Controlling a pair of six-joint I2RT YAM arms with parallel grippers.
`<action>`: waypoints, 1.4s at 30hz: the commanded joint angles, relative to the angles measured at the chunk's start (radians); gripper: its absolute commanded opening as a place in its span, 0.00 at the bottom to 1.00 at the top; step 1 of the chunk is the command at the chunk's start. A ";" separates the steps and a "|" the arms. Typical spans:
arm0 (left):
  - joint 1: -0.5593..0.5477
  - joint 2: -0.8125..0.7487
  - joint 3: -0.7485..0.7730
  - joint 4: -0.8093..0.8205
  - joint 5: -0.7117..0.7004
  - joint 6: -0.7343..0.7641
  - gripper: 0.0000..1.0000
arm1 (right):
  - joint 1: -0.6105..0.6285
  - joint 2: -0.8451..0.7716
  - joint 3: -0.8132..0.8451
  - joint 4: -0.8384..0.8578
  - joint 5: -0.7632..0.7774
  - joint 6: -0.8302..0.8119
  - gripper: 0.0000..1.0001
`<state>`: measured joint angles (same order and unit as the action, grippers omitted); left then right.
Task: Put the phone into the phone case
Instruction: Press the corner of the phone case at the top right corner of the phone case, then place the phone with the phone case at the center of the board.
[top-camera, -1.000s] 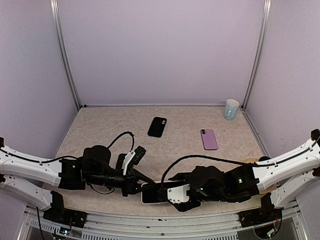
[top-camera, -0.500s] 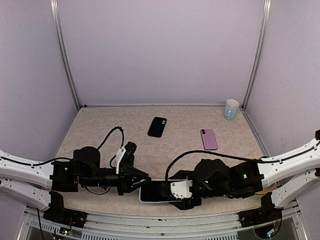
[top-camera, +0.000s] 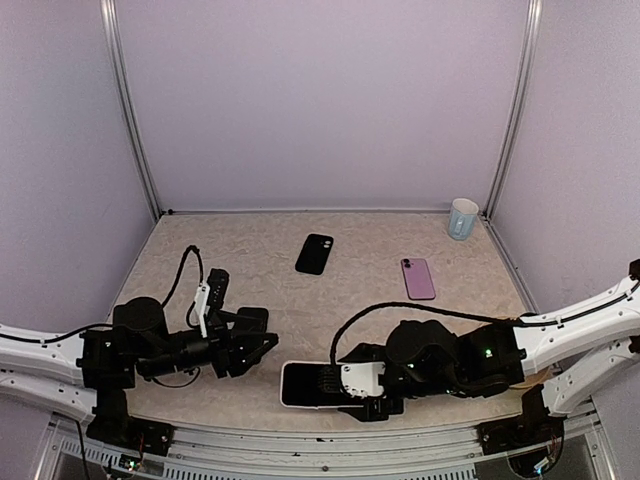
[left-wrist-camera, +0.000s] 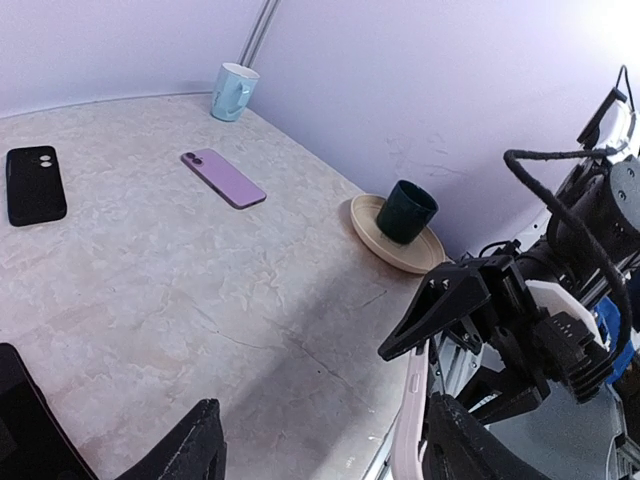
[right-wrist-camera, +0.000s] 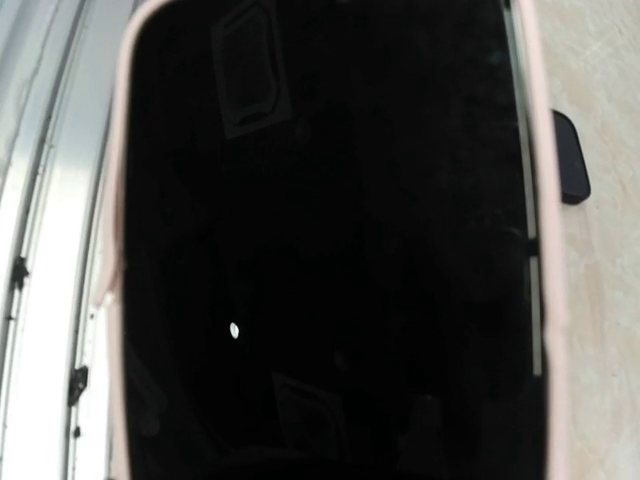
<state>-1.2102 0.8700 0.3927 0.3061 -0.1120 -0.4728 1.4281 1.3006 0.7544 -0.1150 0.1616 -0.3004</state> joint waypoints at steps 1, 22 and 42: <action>0.010 -0.047 -0.026 0.007 -0.067 -0.021 0.70 | -0.016 0.015 0.013 0.049 0.039 0.060 0.47; 0.017 -0.109 -0.074 -0.028 -0.201 -0.097 0.99 | -0.052 0.261 0.192 -0.011 0.252 0.522 0.50; 0.019 -0.250 -0.147 -0.083 -0.304 -0.169 0.99 | -0.169 0.451 0.293 -0.113 0.377 1.068 0.54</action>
<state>-1.1965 0.6445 0.2672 0.2371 -0.3931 -0.6186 1.2762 1.7222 1.0073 -0.2447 0.4999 0.6296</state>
